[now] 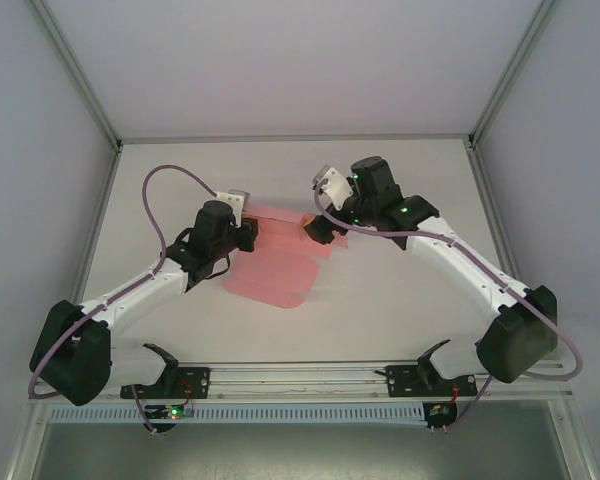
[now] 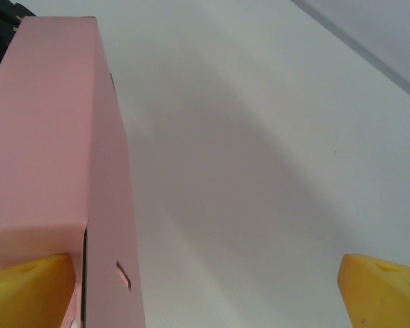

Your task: Assemble paper box

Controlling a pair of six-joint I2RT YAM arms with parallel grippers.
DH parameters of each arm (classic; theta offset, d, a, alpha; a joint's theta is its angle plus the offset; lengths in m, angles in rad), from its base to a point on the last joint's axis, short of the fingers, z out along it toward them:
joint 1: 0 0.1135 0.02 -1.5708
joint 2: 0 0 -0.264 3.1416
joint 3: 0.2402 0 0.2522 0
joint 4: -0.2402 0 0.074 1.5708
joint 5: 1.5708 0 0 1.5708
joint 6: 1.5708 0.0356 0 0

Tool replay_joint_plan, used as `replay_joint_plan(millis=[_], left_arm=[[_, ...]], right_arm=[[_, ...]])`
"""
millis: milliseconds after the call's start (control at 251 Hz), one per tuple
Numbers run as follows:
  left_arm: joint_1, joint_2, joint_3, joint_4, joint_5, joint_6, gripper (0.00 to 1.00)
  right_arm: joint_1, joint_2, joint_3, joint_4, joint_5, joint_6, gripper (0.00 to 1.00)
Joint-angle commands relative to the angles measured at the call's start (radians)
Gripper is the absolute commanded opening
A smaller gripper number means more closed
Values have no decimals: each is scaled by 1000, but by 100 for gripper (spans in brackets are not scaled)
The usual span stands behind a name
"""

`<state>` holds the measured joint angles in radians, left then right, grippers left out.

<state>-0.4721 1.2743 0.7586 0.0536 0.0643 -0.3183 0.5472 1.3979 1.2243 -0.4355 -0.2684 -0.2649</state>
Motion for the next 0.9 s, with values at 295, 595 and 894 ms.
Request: replay_joint_plan(millis=[295,595,894], left_arm=[[-40,52,-6,120,72,-72,0],[-26,31,1,97,-138,-163,0],[-23,-42,1,87,-65,-119,0]], right_arm=[[104,2,-244,688,612,430,98],[67,-219,-225,237,481,321,98],[-134,-469,-452,55,105,316,98]])
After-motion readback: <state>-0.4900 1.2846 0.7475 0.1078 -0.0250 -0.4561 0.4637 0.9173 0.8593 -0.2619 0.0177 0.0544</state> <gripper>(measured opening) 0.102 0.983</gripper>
